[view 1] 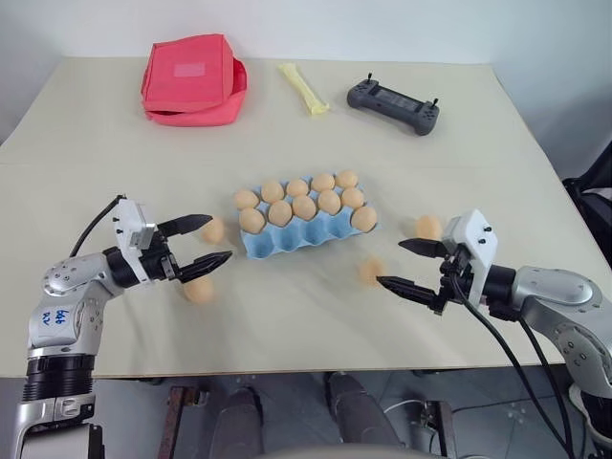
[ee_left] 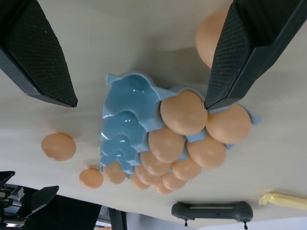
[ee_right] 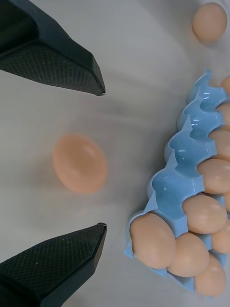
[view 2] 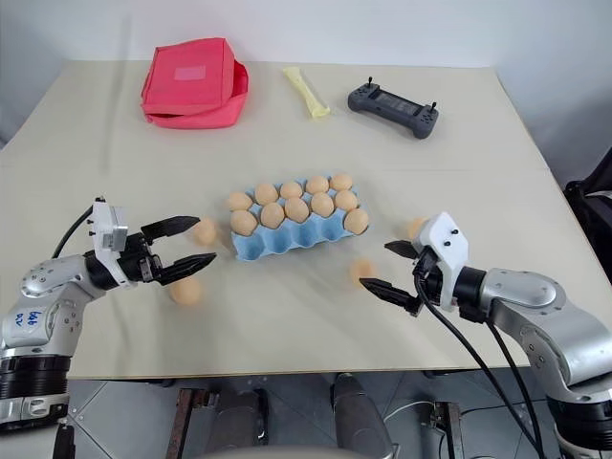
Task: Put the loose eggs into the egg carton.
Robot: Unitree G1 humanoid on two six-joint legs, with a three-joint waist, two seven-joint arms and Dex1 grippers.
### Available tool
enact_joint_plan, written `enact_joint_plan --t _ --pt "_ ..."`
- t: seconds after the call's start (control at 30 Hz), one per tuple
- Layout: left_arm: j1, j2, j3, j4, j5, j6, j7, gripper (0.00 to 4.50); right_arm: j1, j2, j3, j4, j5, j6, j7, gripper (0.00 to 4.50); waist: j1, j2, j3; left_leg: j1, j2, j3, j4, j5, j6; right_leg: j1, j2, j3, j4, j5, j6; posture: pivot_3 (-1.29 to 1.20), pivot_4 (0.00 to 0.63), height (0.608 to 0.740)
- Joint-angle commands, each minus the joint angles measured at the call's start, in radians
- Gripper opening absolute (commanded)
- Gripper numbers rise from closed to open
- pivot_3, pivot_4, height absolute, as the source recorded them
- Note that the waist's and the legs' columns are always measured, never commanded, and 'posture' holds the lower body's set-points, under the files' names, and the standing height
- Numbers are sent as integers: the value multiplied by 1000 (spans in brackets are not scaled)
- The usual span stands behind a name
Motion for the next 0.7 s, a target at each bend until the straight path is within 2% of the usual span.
enact_joint_plan --t 0.03,0.17,0.33,0.53,0.7 --pt "-22 -9 15 -11 -11 -27 3 4500 -6 9 -11 -1 -7 -30 5 4461 0 0 0 0 0 0 0 0 0 0 0 0 0 0 0 0 150 740" --pt "-56 -28 20 12 6 -9 72 4500 -14 16 -16 5 -7 -23 -1 4461 0 0 0 0 0 0 0 0 0 0 0 0 0 0 0 0 150 740" --pt "-63 -23 9 17 7 -21 56 4500 0 0 -40 -21 23 17 4 4461 0 0 0 0 0 0 0 0 0 0 0 0 0 0 0 0 150 740" --pt "-52 -13 2 -4 -11 11 24 4500 77 -77 -94 -86 62 73 31 4461 3 0 0 0 0 0 0 0 0 0 0 0 0 0 0 0 150 740" --pt "-29 0 -6 -30 -20 45 -11 4500 5 -24 -12 -37 28 49 0 4461 -6 0 0 0 0 0 1 0 0 0 0 0 1 0 0 0 150 740"
